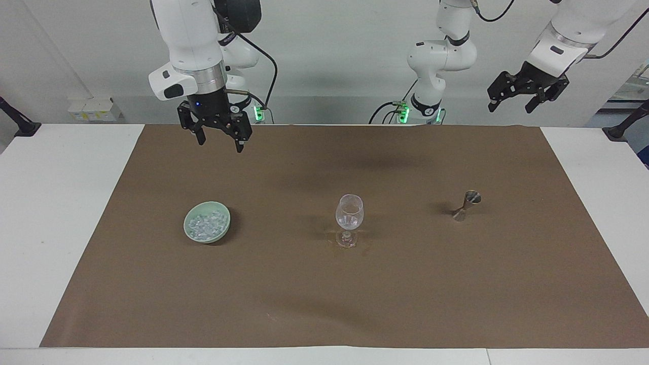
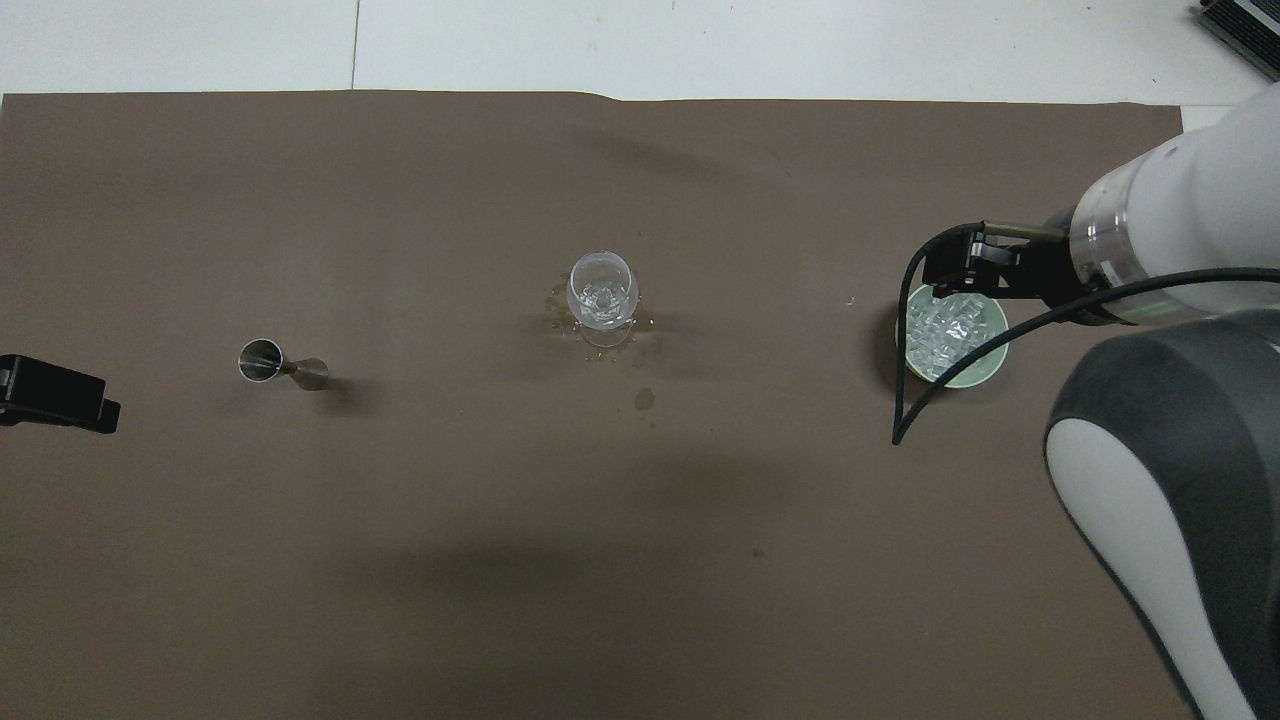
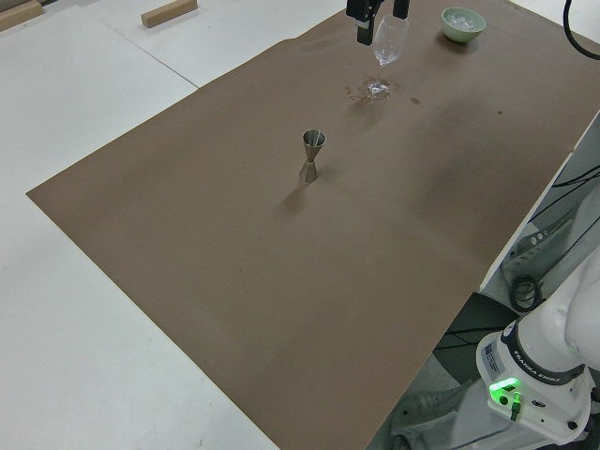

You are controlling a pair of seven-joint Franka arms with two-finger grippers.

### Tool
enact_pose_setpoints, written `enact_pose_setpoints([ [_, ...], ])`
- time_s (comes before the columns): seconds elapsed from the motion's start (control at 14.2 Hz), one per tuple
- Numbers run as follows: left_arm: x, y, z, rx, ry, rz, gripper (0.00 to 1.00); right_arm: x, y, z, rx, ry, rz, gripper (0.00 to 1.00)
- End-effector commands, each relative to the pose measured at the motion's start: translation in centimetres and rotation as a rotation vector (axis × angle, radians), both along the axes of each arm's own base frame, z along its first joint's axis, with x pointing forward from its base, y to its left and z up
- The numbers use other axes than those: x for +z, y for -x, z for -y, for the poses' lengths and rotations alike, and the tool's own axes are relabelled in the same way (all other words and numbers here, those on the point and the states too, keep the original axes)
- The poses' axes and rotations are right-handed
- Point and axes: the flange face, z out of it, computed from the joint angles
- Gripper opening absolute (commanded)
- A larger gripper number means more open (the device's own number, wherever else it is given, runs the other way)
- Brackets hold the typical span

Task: Pour wine and add ice with both arms

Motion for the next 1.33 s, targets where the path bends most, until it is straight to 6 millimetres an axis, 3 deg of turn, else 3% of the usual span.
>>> enact_pose_setpoints([
  [0.0, 0.2, 0.8, -0.1, -0.001, 0.011, 0.000, 1.00, 1.2, 1.6, 2.1, 0.036, 0.010, -0.019, 1.00],
  [0.28, 0.3, 0.1, -0.9, 0.013, 0.013, 0.035, 1.00, 1.9, 2.7, 3.1, 0.038, 0.019, -0.044, 1.00],
  [0.56, 1.3, 0.5, -1.3, 0.027, 0.010, 0.053, 1.00, 1.0, 4.0, 4.3, 0.043, -0.012, -0.081, 1.00],
  [0.77, 6.1, 3.0, -1.9, 0.037, 0.006, 0.150, 1.00, 0.9, 3.7, 5.9, 0.060, -0.036, -0.079, 1.00],
  [0.91, 10.1, 6.5, -1.8, 0.033, 0.008, 0.231, 1.00, 1.2, 3.6, 6.2, 0.054, -0.038, -0.074, 1.00],
  [1.26, 10.5, 8.0, -1.7, 0.029, 0.008, 0.199, 1.00, 1.8, 2.8, 6.2, 0.050, -0.043, -0.053, 1.00],
])
